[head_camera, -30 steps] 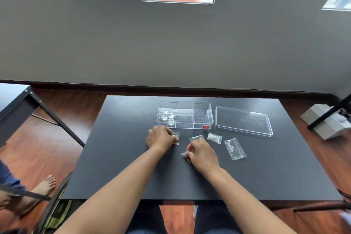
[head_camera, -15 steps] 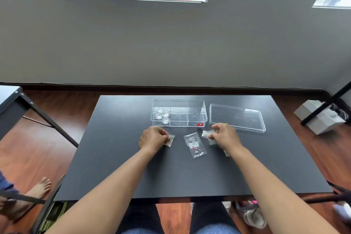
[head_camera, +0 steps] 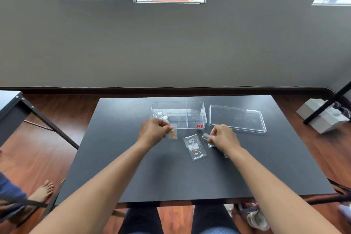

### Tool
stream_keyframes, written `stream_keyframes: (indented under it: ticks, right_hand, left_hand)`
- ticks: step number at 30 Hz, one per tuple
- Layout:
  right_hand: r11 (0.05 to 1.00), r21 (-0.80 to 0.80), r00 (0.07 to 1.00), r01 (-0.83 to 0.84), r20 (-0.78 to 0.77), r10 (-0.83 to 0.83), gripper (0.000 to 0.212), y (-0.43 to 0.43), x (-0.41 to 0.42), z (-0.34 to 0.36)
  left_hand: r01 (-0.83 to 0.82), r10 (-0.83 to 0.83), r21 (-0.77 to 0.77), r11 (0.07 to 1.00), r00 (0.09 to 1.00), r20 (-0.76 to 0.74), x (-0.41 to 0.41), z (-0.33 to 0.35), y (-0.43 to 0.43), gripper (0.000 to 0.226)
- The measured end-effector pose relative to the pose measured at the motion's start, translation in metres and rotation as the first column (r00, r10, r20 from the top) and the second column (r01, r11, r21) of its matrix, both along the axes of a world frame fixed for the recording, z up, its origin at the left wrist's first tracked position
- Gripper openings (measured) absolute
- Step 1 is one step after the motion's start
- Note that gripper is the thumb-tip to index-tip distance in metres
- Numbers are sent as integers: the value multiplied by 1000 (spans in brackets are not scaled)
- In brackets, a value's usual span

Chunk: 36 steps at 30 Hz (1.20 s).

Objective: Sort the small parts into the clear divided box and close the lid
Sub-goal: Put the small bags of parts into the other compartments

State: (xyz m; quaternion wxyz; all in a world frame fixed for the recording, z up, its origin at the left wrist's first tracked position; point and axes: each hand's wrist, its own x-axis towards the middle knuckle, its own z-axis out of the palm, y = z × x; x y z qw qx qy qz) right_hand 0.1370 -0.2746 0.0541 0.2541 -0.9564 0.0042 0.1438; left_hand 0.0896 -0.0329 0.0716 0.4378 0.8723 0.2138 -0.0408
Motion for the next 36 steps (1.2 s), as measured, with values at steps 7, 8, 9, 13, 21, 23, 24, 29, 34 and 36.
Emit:
stream_keyframes:
  ticks: [7, 8, 9, 13, 21, 23, 24, 29, 34, 36]
  right_hand:
    - [985, 169, 997, 46, 52, -55, 6, -2, -10, -5]
    - [979, 195, 995, 55, 69, -70, 5, -3, -10, -5]
    - [973, 219, 993, 67, 84, -87, 3, -3, -10, -4]
    - [949, 294, 981, 112, 117, -152, 9, -7, -11, -4]
    - [887, 436, 966, 155, 123, -229, 18, -14, -10, -1]
    - [833, 531, 951, 156, 148, -272, 17, -13, -8, 6]
    - [806, 573, 946, 152, 153, -287, 16, -12, -7, 10]
    - [772, 626, 950, 113, 159, -267, 7, 11, 13, 29]
    - [833, 553, 978, 12, 166, -125, 5, 58, 38, 35]
    - [872, 489, 985, -10, 153, -75, 11, 72, 48, 35]
  left_hand:
    - [12, -33, 184, 983, 993, 111, 48, 38, 1, 7]
    - [31, -57, 254, 967, 994, 95, 54, 40, -2, 9]
    - [49, -78, 326, 944, 994, 77, 60, 40, -5, 11]
    - [115, -133, 525, 844, 991, -3, 80, 34, -16, 18]
    - [250, -212, 654, 714, 967, -138, 94, 13, -18, 20]
    - [246, -218, 637, 731, 968, -124, 94, 11, -16, 20]
    - [237, -218, 624, 744, 970, -108, 94, 10, -14, 21]
    - [52, -117, 555, 830, 990, 82, 82, 11, 0, 17]
    - [-130, 99, 418, 899, 991, 94, 63, 4, 36, 34]
    - [-130, 121, 336, 933, 991, 49, 56, -1, 40, 35]
